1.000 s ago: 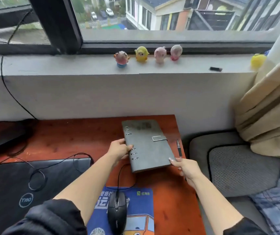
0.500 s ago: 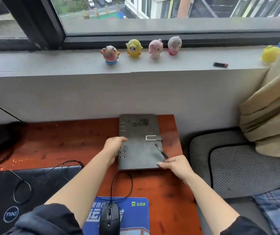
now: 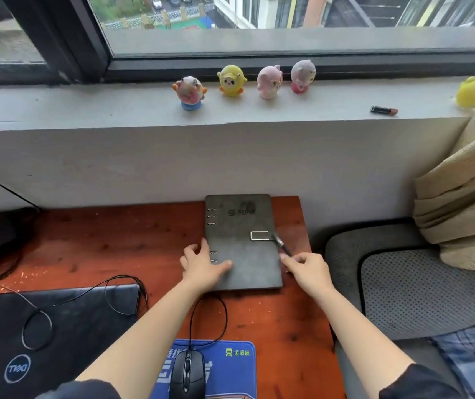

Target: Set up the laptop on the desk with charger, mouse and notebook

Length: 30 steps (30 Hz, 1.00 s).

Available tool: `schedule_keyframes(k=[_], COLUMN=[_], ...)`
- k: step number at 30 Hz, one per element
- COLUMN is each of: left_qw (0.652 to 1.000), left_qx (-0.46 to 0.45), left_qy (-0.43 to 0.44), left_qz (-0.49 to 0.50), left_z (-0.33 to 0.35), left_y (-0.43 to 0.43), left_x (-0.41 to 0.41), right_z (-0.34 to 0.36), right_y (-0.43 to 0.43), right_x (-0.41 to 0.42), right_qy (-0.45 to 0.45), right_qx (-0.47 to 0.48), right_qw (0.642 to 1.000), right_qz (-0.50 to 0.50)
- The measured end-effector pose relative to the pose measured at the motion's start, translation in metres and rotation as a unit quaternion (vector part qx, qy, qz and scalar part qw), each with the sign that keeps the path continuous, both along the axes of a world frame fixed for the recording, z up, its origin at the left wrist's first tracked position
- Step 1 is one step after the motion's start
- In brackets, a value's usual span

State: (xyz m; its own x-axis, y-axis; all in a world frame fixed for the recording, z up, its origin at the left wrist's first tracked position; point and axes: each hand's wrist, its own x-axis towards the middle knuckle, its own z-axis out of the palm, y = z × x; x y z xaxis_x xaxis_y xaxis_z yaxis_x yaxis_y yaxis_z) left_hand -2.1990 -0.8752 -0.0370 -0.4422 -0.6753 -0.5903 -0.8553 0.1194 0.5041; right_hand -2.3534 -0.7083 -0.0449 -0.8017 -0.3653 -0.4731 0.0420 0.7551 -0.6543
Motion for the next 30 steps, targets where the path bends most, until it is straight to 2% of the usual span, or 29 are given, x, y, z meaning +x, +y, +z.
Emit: schedule_keyframes(k=[3, 7, 21, 25, 30], left_qw=[0.993, 0.989, 0.983, 0.98, 0.981], left_qx=[-0.098, -0.137, -0.164, -0.161, -0.138], left_qy=[-0.028, -0.019, -0.044, -0.074, -0.053], left_qz=[-0.06, -0.056, -0.064, -0.09, -0.122], left_z=[-0.009, -0.014, -0.016, -0.012, -0.004], left_y=[0.01, 0.018, 0.023, 0.019, 0.02], left_x=[0.013, 0.025, 0.028, 0.027, 0.04], right_z=[0.003, -0.001, -0.013, -0.01, 0.009], right_y=[-0.004, -0.016, -0.028, -0.028, -0.021], right_x=[-0.01, -0.016, -0.011, -0.013, -0.003], right_qy=[0.021, 0.033, 0.084, 0.085, 0.098], right_qx=[-0.01, 0.012, 0.031, 0.047, 0.039], right_qw=[0.999, 0.999, 0.994, 0.992, 0.992], right_qz=[-0.049, -0.04, 0.062, 0.077, 0.067])
